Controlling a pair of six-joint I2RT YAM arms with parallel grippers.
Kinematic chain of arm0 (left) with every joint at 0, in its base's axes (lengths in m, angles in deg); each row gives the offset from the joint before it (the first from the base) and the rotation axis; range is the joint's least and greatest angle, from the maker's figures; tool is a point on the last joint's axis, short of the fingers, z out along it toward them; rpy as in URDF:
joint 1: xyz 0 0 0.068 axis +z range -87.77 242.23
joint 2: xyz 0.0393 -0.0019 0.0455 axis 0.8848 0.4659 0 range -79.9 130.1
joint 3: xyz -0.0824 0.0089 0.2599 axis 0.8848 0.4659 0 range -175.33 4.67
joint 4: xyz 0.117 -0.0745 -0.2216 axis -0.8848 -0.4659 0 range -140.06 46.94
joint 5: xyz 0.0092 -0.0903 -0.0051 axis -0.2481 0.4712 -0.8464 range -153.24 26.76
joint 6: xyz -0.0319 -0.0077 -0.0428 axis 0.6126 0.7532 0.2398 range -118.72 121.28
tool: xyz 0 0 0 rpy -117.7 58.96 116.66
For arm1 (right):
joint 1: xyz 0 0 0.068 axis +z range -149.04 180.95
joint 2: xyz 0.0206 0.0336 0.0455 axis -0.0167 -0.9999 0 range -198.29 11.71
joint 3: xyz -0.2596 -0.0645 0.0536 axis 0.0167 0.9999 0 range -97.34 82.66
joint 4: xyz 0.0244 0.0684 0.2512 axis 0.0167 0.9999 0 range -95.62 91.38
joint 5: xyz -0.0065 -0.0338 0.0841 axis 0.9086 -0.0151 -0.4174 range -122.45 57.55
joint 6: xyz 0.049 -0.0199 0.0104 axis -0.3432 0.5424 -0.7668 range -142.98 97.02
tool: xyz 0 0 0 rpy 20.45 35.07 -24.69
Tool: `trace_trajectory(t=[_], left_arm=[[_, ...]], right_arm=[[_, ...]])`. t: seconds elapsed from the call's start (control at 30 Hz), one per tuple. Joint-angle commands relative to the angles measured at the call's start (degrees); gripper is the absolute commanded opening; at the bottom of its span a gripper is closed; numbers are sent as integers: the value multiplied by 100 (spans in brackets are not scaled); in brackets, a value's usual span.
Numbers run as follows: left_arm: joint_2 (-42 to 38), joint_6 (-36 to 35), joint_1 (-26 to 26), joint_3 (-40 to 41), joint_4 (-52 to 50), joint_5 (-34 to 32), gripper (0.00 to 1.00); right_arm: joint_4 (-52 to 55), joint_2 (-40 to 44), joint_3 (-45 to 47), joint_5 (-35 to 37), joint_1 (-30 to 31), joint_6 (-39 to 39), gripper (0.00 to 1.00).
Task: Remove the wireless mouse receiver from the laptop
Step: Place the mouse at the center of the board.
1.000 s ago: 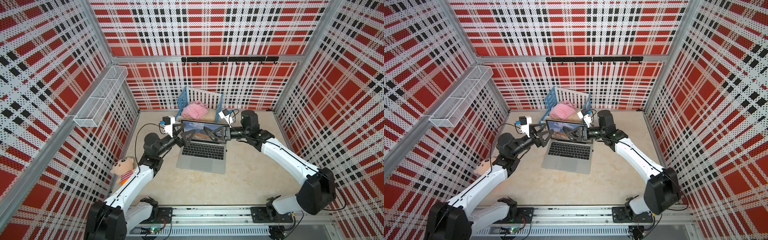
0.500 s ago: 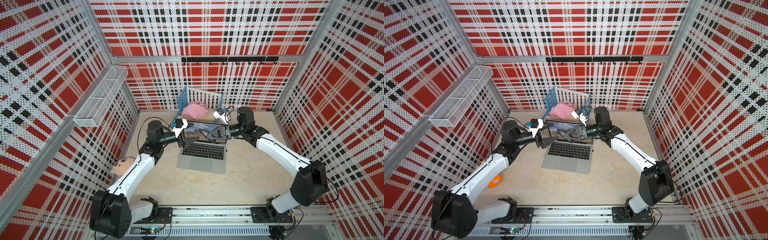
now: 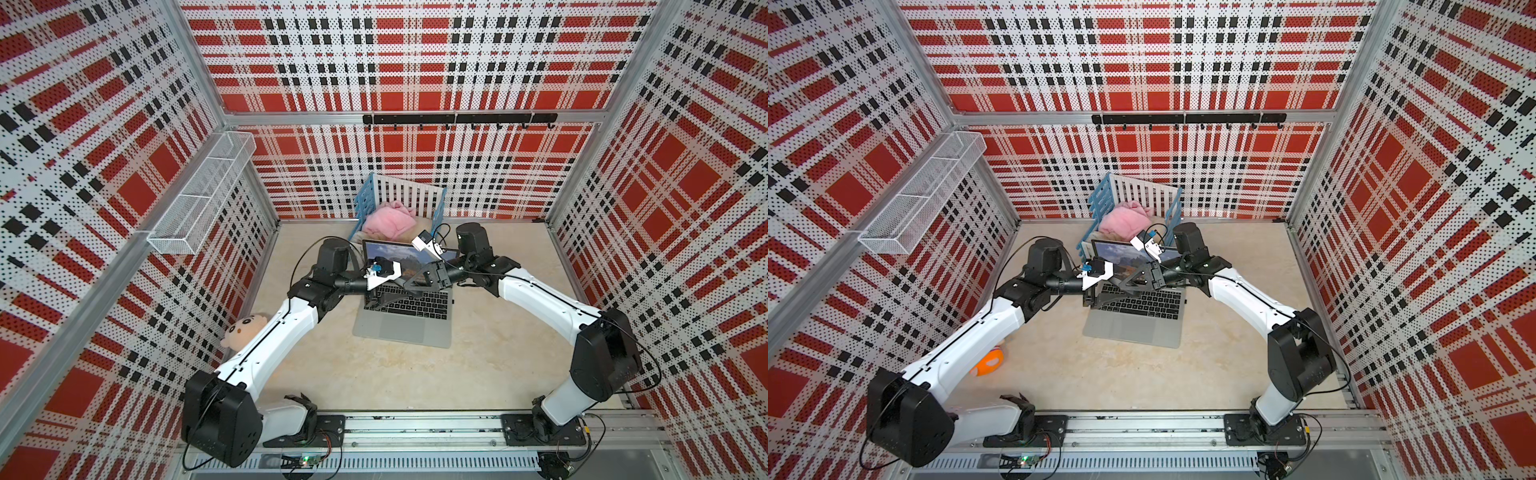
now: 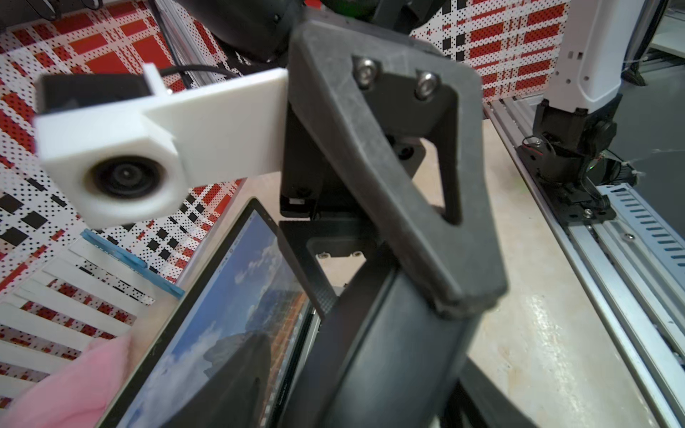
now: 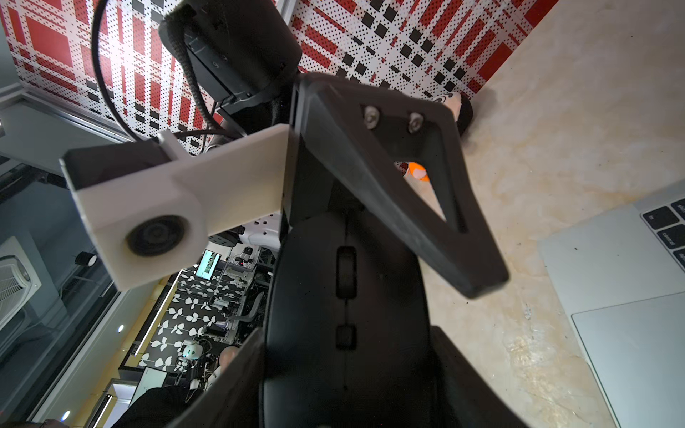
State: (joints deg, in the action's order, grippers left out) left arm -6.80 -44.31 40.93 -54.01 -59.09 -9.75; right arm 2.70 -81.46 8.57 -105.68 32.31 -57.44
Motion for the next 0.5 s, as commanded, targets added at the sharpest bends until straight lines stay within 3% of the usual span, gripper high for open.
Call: trace_trajectory(t=[0.0, 0.07, 0.3, 0.47], left_arm=[[36, -391, -82, -228, -401, 34, 65], [77, -504, -89, -298, -541, 92, 60], [-50, -652, -49, -321, -612, 242, 61], [-39, -651, 12, -300, -610, 345, 56]], right_arm=[[22, -41, -27, -60, 29, 115, 55], [21, -52, -11, -59, 29, 115, 55], [-26, -247, 29, -100, 30, 116, 56], [-125, -187, 106, -104, 38, 91, 55]])
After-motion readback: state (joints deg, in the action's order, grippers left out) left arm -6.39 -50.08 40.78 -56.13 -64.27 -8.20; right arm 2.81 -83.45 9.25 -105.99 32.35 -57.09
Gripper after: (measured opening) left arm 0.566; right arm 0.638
